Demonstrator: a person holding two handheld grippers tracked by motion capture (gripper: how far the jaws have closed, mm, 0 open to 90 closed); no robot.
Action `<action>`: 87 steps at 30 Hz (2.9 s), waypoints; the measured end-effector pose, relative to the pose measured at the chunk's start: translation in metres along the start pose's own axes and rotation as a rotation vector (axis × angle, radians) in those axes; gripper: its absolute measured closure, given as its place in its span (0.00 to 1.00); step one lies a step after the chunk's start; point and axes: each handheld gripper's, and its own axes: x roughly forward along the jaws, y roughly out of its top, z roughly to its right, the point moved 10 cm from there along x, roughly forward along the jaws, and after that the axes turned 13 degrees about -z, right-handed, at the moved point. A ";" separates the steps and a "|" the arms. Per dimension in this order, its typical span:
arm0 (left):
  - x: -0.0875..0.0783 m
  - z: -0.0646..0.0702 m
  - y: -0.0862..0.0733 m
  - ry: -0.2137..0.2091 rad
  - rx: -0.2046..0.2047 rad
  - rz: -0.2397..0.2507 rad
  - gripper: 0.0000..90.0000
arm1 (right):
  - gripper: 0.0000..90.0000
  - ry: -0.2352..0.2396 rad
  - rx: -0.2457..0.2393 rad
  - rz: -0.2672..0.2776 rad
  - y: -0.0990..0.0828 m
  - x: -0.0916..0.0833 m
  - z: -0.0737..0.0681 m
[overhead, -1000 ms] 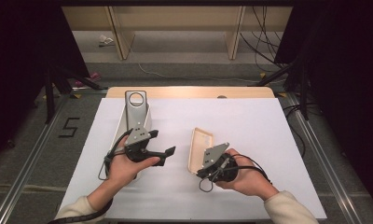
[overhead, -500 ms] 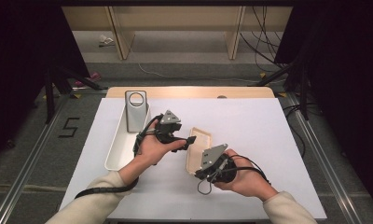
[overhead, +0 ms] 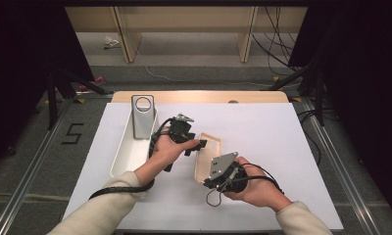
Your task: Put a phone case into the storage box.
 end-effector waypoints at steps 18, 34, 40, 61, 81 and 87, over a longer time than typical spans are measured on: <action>-0.002 0.014 0.004 -0.139 -0.129 0.045 0.79 | 0.97 0.001 -0.009 -0.007 0.001 0.003 -0.002; -0.040 0.049 0.021 -0.065 0.085 0.255 0.90 | 0.71 -0.068 0.041 -0.029 -0.008 0.015 0.010; -0.053 0.036 0.020 0.008 0.120 0.332 0.90 | 0.46 -0.107 0.100 0.074 -0.004 0.005 0.022; -0.089 0.000 -0.004 0.050 0.104 0.479 0.90 | 0.28 -0.140 0.266 0.190 -0.018 -0.009 0.042; -0.104 -0.004 -0.012 0.056 0.109 0.524 0.90 | 0.21 -0.163 0.366 0.255 -0.026 -0.019 0.053; -0.109 -0.006 -0.011 0.065 0.113 0.532 0.90 | 0.21 -0.175 0.388 0.265 -0.031 -0.023 0.055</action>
